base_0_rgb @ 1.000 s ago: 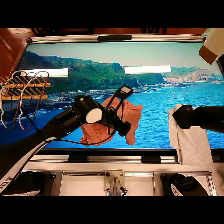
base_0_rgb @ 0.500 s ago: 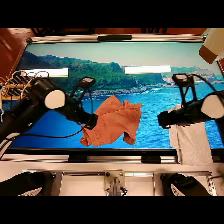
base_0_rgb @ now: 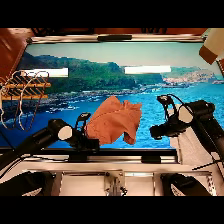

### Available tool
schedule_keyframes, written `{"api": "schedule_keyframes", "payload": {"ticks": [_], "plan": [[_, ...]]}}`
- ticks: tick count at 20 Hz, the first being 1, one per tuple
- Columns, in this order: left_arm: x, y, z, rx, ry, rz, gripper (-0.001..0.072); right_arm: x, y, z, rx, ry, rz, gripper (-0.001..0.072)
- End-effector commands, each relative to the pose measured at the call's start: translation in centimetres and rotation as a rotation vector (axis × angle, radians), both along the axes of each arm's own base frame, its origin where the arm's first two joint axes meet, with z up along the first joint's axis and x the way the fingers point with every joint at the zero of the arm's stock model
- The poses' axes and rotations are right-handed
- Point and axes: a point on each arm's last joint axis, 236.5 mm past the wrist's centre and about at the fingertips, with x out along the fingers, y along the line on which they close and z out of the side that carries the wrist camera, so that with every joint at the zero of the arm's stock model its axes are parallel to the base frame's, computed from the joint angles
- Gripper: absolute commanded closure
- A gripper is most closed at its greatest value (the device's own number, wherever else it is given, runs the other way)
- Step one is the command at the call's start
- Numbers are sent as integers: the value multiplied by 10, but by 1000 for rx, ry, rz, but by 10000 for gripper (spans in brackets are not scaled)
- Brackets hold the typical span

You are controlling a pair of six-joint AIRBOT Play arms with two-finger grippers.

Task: Fold the shirts.

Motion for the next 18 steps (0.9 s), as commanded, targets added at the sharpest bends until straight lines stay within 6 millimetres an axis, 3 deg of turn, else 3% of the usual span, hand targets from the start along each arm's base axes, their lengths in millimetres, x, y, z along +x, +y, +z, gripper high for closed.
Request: {"api": "schedule_keyframes", "payload": {"ticks": [1,5,6,8,10,14,18], "plan": [[18,-25,-22,-102,-48,150,71,0,18,-8,76,-4,6,205],[41,-33,-38,-115,-94,217,74,-8,42,-4,180,21,56,180],[45,-33,-42,-114,-96,235,150,-11,50,-4,219,33,68,25],[50,-34,-45,-116,-107,249,448,-20,64,-9,278,58,92,25],[52,-35,-44,-121,-117,248,666,-22,67,-21,254,41,124,25],[46,-33,-43,-113,-109,212,665,-10,87,-45,225,-73,210,26],[49,-36,-28,-145,-144,193,665,17,101,-75,198,-124,198,27]]}}
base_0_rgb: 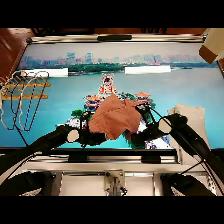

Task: Fold the shirts.

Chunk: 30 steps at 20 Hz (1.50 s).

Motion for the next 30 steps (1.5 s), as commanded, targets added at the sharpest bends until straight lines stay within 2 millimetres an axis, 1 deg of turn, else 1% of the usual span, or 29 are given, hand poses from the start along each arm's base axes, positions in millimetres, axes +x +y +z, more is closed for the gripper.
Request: {"api": "schedule_keyframes", "payload": {"ticks": [1,3,4,5,6,7,8,9,10,11,12,13,14,15,16,17,18,19,20,21,22,23,24,25,26,27,28,29,30], "plan": [[2,-2,14,-26,-38,-17,664,31,12,-27,-9,-81,-46,28],[6,-5,29,-54,-74,-19,665,43,15,-40,-8,-84,-106,48],[9,-7,40,-73,-108,-36,665,43,17,-44,-2,-66,-133,255],[13,-11,54,-93,-156,-67,665,39,17,-47,-5,-46,-134,664],[20,-17,74,-119,-221,-109,665,37,15,-46,-16,-39,-124,654],[30,-24,100,-149,-306,-153,665,36,7,-42,-52,-49,-95,655],[40,-30,131,-180,-394,-190,665,41,-3,-31,-92,-83,-63,655],[53,-34,169,-215,-498,-216,665,54,-16,-10,-147,-157,-22,655],[67,-35,214,-255,-602,-217,665,72,-29,21,-199,-259,14,655],[80,-31,259,-293,-697,-198,665,96,-43,64,-253,-405,41,655],[92,-24,308,-335,-789,-161,665,118,-56,117,-292,-567,40,654],[102,-13,362,-378,-889,-118,665,137,-67,181,-309,-750,16,655],[107,-2,411,-418,-982,-81,665,148,-72,251,-286,-946,-16,655],[107,11,464,-460,-1083,-48,665,149,-71,316,-223,-1122,-39,655],[102,22,509,-503,-1174,-19,665,141,-67,376,-132,-1281,-64,655],[92,31,550,-542,-1264,-5,665,125,-64,430,-22,-1407,-96,654],[81,38,579,-547,-1347,-21,665,110,-65,463,54,-1471,-119,655],[70,43,598,-540,-1406,-45,665,97,-67,479,101,-1484,-137,654],[63,45,603,-523,-1426,-72,665,88,-72,478,109,-1449,-147,654],[63,46,595,-485,-1415,-96,665,85,-76,461,82,-1377,-149,654],[65,43,572,-418,-1356,-144,665,82,-79,429,37,-1247,-142,655],[68,40,538,-332,-1267,-203,665,77,-82,392,-21,-1105,-124,654],[72,39,497,-254,-1148,-245,665,69,-83,351,-79,-948,-89,654],[74,38,451,-191,-1009,-274,665,60,-78,315,-108,-816,-50,654],[73,38,399,-135,-863,-304,665,52,-70,279,-119,-701,-7,654],[69,36,351,-100,-735,-321,665,42,-57,241,-99,-590,33,654],[61,35,297,-61,-610,-340,665,30,-46,205,-82,-485,66,654],[49,36,248,-24,-500,-368,665,12,-38,166,-71,-363,95,654],[31,39,200,14,-389,-394,665,-8,-38,132,-79,-251,117,654]]}}
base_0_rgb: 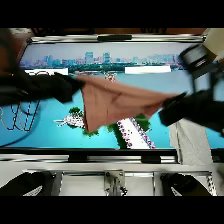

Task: Fold the shirts.

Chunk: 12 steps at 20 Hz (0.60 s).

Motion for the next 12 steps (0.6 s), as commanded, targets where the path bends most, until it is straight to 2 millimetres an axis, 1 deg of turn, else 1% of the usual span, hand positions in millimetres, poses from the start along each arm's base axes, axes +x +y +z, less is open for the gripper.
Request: {"api": "schedule_keyframes", "payload": {"ticks": [1,2,3,4,5,7,8,9,10,11,12], "plan": [[-65,17,-162,243,394,-42,665,-76,15,-113,-17,432,86,654],[-83,17,-186,270,450,-62,665,-93,13,-130,-32,510,97,654],[-101,15,-202,288,485,-92,665,-107,13,-138,-38,567,126,654],[-118,9,-210,295,505,-129,665,-118,15,-139,-39,610,163,654],[-132,3,-213,301,510,-169,665,-127,18,-137,-29,633,198,654],[-156,-10,-213,322,496,-256,664,-143,25,-131,6,677,260,646],[-166,-15,-213,327,500,-279,663,-154,31,-127,32,711,294,560],[-174,-18,-213,329,514,-281,595,-162,36,-123,60,743,311,280],[-179,-19,-213,328,533,-277,428,-168,40,-121,78,768,321,134],[-184,-20,-211,323,546,-284,150,-172,40,-120,80,783,327,134],[-185,-19,-207,319,549,-281,4,-175,37,-118,71,795,332,134]]}}
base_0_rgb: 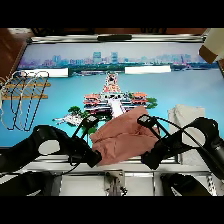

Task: Fold the shirts.

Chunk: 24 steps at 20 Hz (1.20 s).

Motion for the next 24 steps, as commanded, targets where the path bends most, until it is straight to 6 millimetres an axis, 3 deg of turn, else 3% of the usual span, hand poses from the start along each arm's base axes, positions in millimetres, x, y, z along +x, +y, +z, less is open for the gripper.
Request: {"api": "schedule_keyframes", "payload": {"ticks": [1,4,6,7,9,10,12,13,15,16,18,19,24], "plan": [[-14,0,8,-6,28,2,7,-23,5,10,39,88,50,134],[32,22,35,-45,-56,171,8,4,16,41,93,-58,38,134],[66,50,34,-25,-80,307,8,38,25,77,148,-239,5,98],[80,63,27,-4,-72,369,9,66,22,93,144,-364,-46,24],[95,86,0,57,-10,457,8,135,-6,113,53,-628,-215,20],[96,93,-18,96,35,481,9,163,-24,112,-28,-703,-280,20],[94,96,-50,160,120,494,8,202,-50,85,-141,-675,-399,20],[95,91,-60,161,152,498,9,218,-61,62,-174,-614,-458,20],[103,64,-73,80,206,506,15,241,-81,13,-224,-482,-528,21],[107,51,-79,38,238,520,17,245,-86,-10,-224,-407,-536,21],[104,44,-95,40,301,529,36,244,-82,-51,-147,-231,-546,21],[104,45,-104,57,314,533,106,242,-74,-65,-91,-150,-552,21],[126,36,-120,19,288,604,124,241,-59,-100,-20,-34,-507,21]]}}
